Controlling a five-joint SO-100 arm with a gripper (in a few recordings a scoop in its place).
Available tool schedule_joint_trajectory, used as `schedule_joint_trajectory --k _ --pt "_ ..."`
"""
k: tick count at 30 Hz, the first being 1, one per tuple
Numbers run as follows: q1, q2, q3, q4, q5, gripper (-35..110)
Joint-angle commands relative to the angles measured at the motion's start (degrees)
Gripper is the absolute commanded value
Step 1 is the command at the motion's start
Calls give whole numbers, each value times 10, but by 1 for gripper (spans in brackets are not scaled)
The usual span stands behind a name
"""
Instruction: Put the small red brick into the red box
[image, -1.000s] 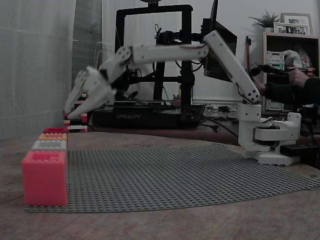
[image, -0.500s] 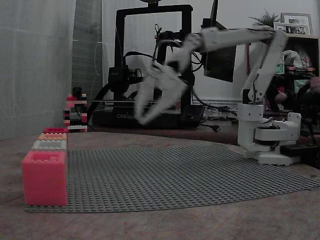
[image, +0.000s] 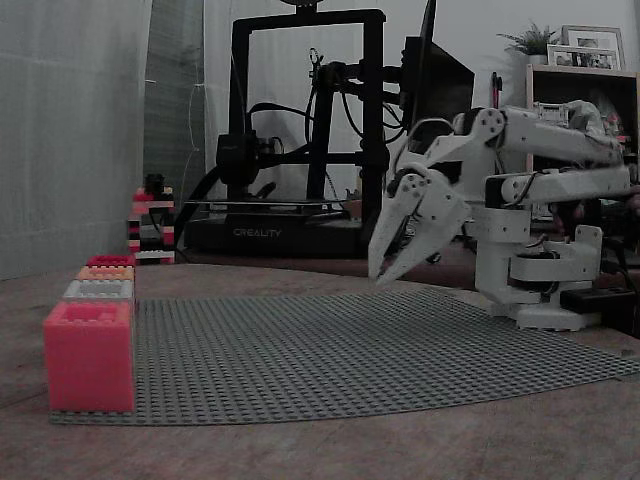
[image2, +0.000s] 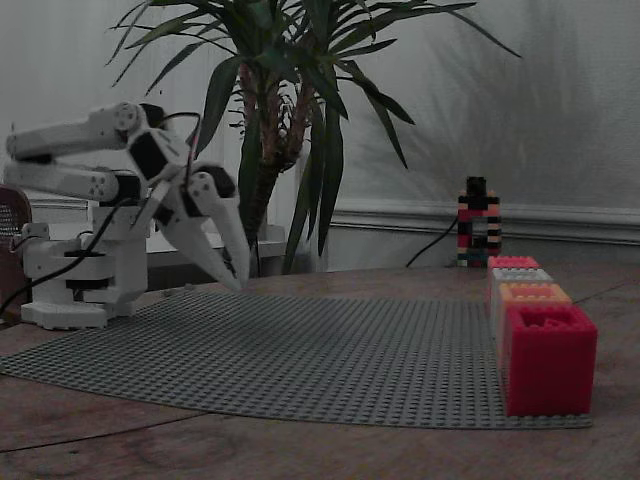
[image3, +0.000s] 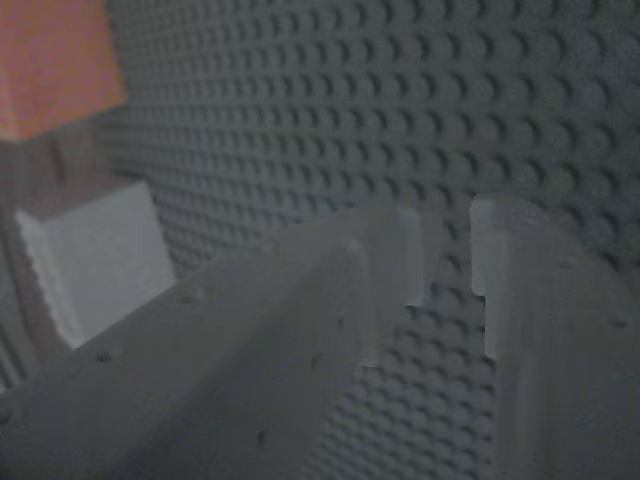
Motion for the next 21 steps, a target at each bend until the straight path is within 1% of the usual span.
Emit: schedule_joint_trajectory --k 1,10,21 --pt "-26 65 7 54 8 0" --pt "-49 111 11 113 35 0" --pt "-50 111 11 116 43 0"
